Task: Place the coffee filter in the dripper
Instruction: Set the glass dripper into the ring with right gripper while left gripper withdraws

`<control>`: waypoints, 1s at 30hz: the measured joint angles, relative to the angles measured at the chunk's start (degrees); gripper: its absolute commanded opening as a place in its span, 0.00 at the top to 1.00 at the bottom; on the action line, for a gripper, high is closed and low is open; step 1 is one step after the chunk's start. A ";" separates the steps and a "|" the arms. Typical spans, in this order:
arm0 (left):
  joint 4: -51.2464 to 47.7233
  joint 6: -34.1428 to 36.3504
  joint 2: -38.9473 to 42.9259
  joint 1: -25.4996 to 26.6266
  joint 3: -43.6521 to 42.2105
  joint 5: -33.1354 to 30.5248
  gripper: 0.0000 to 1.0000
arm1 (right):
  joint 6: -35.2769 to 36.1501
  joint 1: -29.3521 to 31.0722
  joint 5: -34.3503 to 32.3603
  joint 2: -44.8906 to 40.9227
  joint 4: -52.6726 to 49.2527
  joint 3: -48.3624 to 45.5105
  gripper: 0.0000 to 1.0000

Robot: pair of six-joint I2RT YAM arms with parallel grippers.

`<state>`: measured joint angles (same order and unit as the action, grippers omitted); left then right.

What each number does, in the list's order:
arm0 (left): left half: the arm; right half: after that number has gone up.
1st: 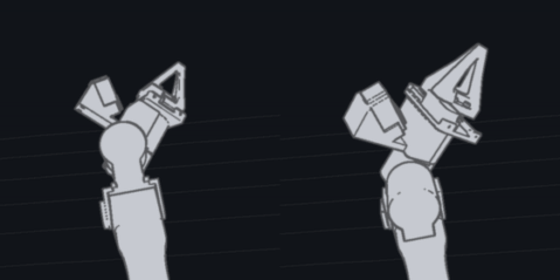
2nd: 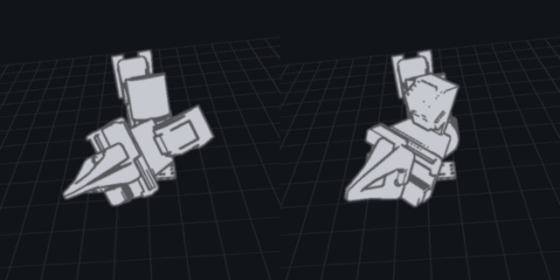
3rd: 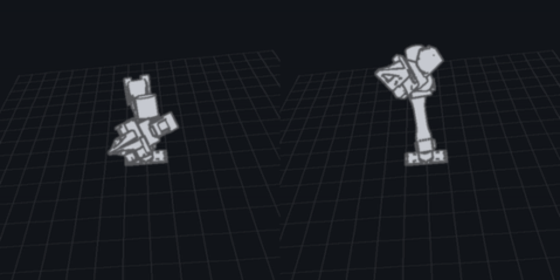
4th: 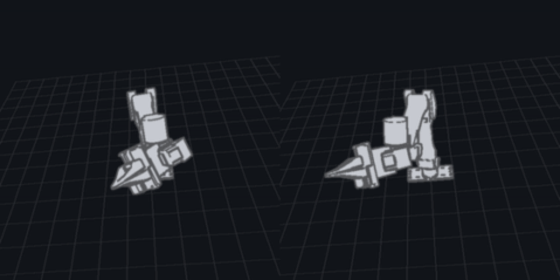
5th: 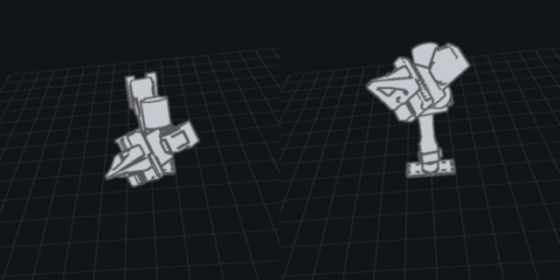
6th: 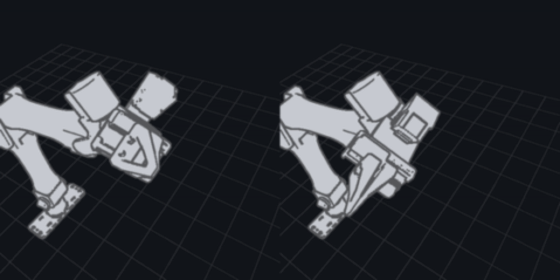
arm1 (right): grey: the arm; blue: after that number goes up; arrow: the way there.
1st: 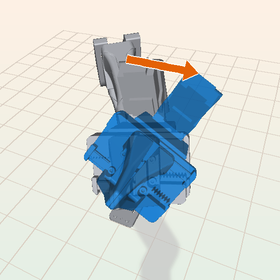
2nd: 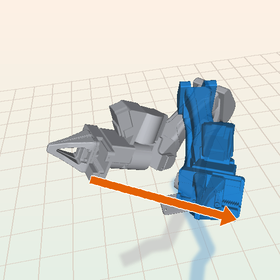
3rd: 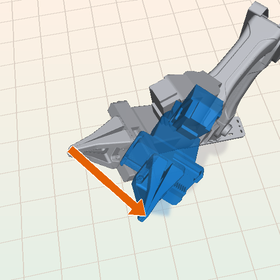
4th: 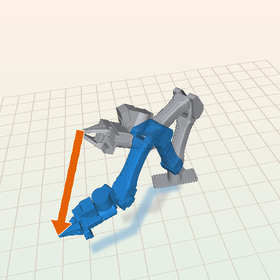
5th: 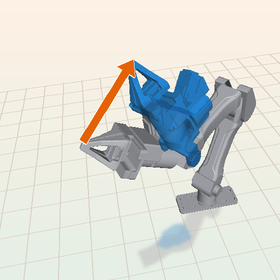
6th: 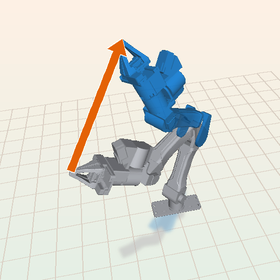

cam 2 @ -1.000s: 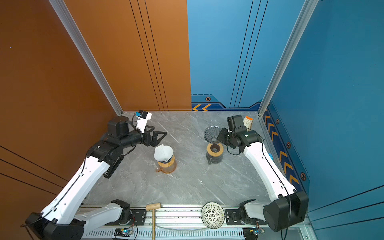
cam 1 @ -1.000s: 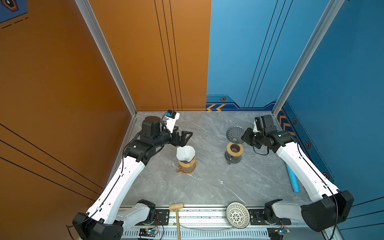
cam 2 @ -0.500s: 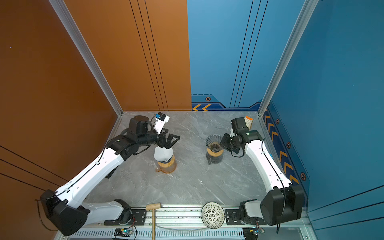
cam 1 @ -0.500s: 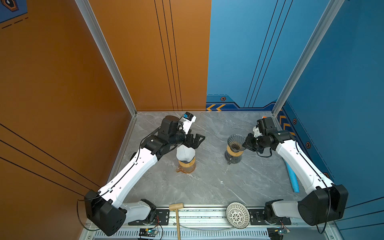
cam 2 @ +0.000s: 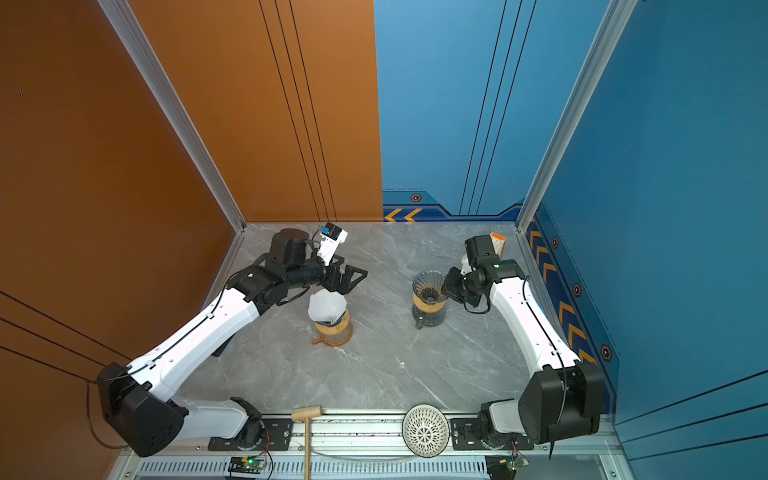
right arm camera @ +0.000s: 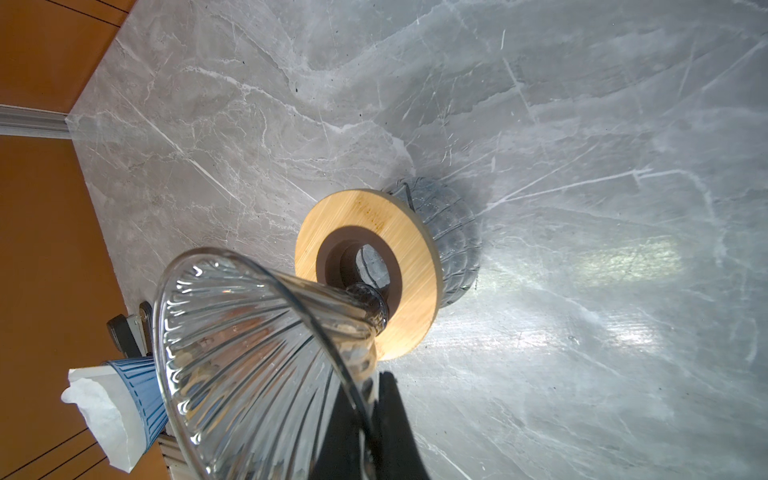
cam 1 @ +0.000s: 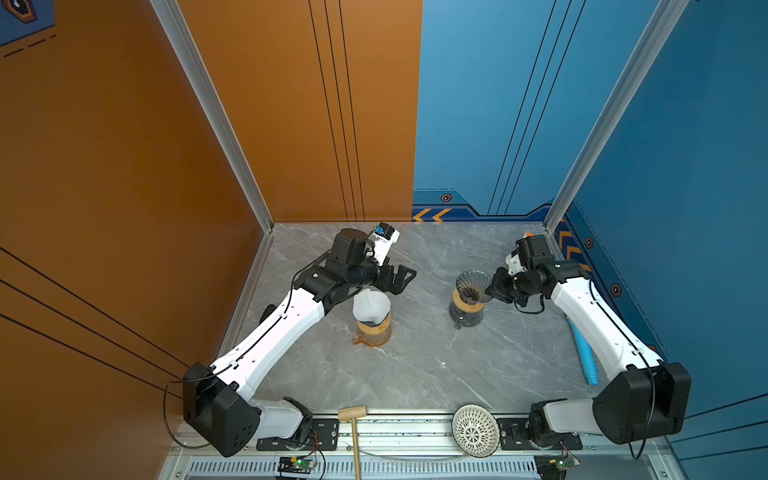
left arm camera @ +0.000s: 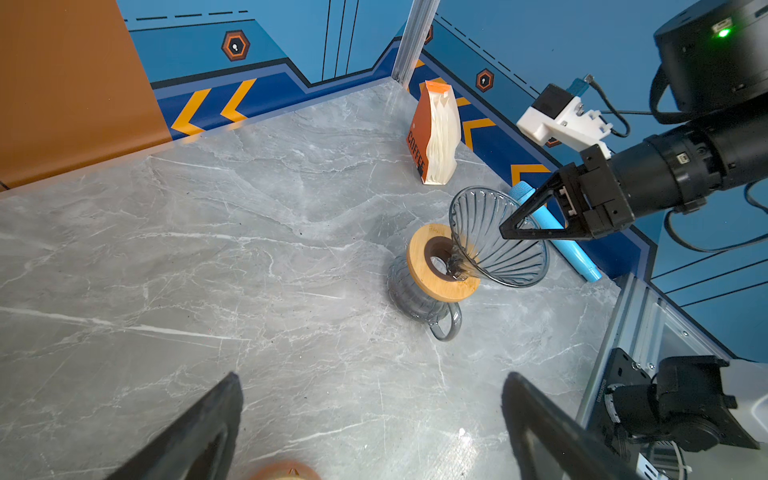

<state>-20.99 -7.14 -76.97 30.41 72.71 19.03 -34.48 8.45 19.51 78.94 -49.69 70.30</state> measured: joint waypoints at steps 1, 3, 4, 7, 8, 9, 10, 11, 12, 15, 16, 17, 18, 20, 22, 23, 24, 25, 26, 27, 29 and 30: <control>0.04 0.00 0.00 0.00 0.02 0.00 0.02 | 0.00 0.00 0.00 0.00 0.09 0.00 1.00; 0.20 0.00 0.00 0.00 0.09 0.00 0.02 | 0.00 0.00 -0.02 0.00 0.26 0.00 1.00; 0.22 0.00 0.00 0.00 0.09 0.00 0.02 | 0.00 -0.02 -0.02 0.00 0.33 0.00 1.00; 0.22 0.00 -0.02 0.00 0.09 0.00 0.02 | 0.00 -0.33 -0.02 0.00 0.42 0.00 1.00; 0.22 0.00 -0.07 0.00 0.09 0.00 0.02 | 0.00 -0.42 -0.04 0.00 0.44 0.00 1.00; 0.24 0.02 -0.09 0.00 0.09 0.02 0.02 | 0.00 -0.52 -0.04 0.00 0.55 0.00 1.00; 0.22 0.02 -0.15 0.00 0.09 0.00 0.02 | 0.00 -0.61 -0.04 0.09 0.76 0.00 1.00; 0.22 0.00 -0.20 0.00 0.09 0.00 0.02 | 0.02 -0.66 -0.02 0.26 0.92 0.00 1.00; 0.22 0.02 -0.28 0.00 0.09 0.00 0.02 | 0.00 -0.76 0.02 0.44 1.11 0.02 1.00; 0.22 0.02 -0.52 0.00 0.09 0.00 0.02 | 0.00 -1.01 0.66 0.70 1.60 0.09 1.00; 0.22 0.02 -0.61 0.00 0.09 0.00 0.02 | -0.02 -1.22 1.11 0.85 1.90 0.09 1.00; 0.22 0.02 -0.68 0.00 0.09 0.02 0.02 | -0.02 -1.36 1.36 1.01 2.25 0.09 1.00; 0.22 0.02 -0.72 0.00 0.09 0.00 0.02 | -0.04 -1.42 1.49 1.14 2.84 0.09 1.00; 0.22 0.02 -0.74 0.00 0.09 0.02 0.02 | -0.04 -1.66 1.49 1.16 3.87 0.09 1.00; 0.22 0.02 -0.74 0.00 0.09 0.02 0.02 | -0.09 -1.77 1.49 1.11 4.83 0.09 1.00; 0.22 0.02 -0.74 0.00 0.09 0.00 0.02 | -0.22 -1.92 1.49 1.11 5.31 0.07 1.00; 0.22 0.02 -0.74 0.00 0.09 0.02 0.02 | -0.26 -2.12 1.49 1.11 5.64 0.07 1.00; 0.22 0.02 -0.74 -0.02 0.09 0.00 0.02 | -0.28 -2.27 1.49 1.11 5.88 0.02 1.00; 0.22 0.02 -0.74 -0.02 0.09 0.00 0.02 | -0.28 -2.45 1.49 1.09 6.10 -0.07 1.00; 0.22 0.02 -0.74 0.00 0.09 0.00 0.02 | -0.31 -2.58 1.49 1.09 6.45 -0.33 1.00; 0.22 0.02 -0.74 -0.02 0.09 0.00 0.02 | -0.46 -2.64 1.49 1.11 6.86 -1.01 1.00; 0.22 0.02 -0.74 0.00 0.09 0.02 0.02 | -0.46 -2.62 1.51 1.11 6.86 -1.33 1.00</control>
<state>-20.78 -7.11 -77.71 30.41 72.79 19.05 -34.94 5.82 21.02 80.05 -42.83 68.97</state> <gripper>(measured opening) 0.979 0.058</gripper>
